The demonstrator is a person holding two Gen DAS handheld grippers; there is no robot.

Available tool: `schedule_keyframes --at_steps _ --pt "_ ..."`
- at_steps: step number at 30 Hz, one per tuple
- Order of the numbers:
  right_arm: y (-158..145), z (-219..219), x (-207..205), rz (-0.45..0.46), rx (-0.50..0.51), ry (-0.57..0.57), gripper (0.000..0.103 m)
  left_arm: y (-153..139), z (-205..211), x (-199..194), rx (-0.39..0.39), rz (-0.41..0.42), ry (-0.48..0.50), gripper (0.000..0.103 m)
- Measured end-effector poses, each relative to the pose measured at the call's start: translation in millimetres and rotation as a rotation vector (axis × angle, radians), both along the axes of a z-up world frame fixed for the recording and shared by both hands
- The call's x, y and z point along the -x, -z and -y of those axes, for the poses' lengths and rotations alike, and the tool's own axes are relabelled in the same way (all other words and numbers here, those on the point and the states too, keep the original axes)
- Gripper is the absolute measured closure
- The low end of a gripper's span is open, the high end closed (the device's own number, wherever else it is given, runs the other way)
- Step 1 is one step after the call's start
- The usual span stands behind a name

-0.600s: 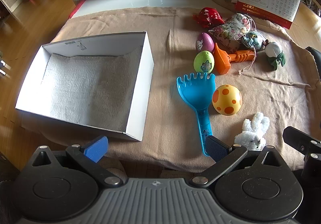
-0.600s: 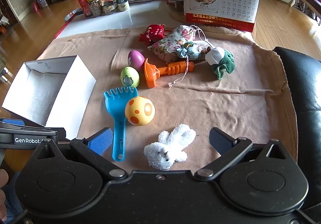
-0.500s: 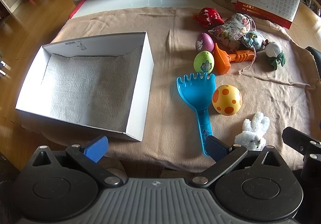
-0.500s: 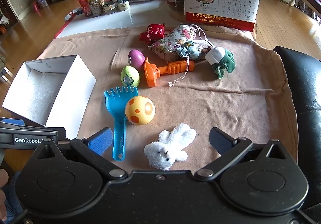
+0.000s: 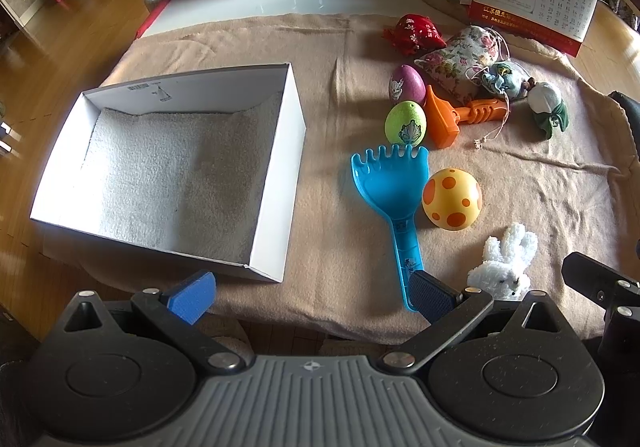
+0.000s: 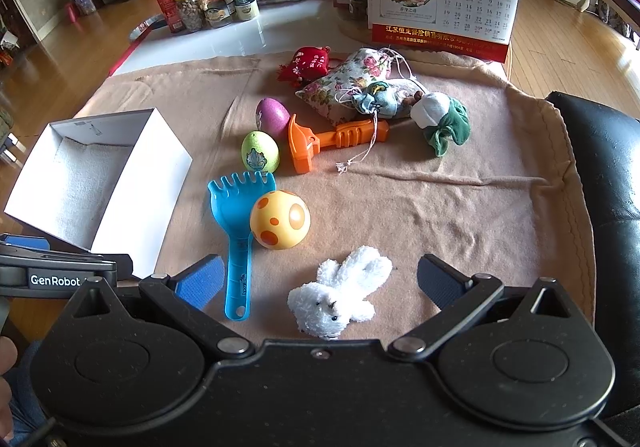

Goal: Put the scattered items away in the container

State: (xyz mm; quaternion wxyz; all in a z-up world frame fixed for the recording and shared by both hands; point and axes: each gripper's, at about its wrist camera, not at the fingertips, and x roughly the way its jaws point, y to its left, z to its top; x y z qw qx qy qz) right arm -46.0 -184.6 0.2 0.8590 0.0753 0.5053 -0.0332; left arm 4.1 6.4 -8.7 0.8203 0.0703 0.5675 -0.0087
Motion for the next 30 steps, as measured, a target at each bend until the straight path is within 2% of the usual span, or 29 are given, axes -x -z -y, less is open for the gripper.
schedule_keyframes --at_steps 13,16,21,30 --pt "-14.1 17.8 3.2 0.044 0.021 0.02 0.003 -12.5 19.8 0.5 0.018 0.054 0.048 0.001" --pt "-18.5 26.0 4.3 0.055 0.024 0.031 0.003 -17.3 30.7 0.1 0.027 0.065 0.071 0.001" --pt "-27.2 44.3 3.6 0.08 0.029 0.052 0.003 -31.2 54.8 -6.5 0.087 0.072 0.121 0.001" --pt "-42.2 95.7 -9.3 0.125 0.052 0.135 0.003 -63.1 105.7 -25.5 0.098 0.14 0.162 0.001"
